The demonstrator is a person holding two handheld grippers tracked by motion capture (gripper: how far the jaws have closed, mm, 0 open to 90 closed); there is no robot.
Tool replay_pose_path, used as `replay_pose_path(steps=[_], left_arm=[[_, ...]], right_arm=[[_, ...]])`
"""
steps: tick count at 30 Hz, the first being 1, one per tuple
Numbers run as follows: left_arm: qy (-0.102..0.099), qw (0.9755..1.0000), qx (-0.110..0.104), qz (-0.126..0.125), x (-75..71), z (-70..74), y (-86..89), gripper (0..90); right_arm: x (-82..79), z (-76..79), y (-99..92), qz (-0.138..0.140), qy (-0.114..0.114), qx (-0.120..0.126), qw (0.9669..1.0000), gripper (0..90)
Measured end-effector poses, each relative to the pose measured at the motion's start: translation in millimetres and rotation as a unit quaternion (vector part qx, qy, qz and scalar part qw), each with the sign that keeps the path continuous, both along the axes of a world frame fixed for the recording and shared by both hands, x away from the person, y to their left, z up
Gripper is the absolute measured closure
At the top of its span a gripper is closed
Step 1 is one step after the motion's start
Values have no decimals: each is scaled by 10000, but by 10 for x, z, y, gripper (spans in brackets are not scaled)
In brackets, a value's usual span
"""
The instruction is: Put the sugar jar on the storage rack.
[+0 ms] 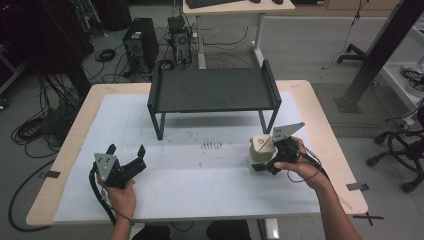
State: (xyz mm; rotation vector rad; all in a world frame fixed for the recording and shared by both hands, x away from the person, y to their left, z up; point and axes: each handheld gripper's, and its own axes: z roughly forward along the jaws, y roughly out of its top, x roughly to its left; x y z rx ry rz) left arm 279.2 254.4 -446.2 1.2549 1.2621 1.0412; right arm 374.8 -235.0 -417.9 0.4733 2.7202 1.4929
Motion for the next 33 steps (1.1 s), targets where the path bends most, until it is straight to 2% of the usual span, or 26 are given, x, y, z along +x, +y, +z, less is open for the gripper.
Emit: replay_pose_path(steps=[20, 33], left_arm=[[-4, 10000, 12, -2, 0, 0, -2, 29], [-4, 10000, 3, -4, -1, 0, -1, 29]], right_arm=[[3, 1, 5, 12, -1, 3, 10000, 41], [20, 4, -1, -37, -253, -200, 9995, 200]])
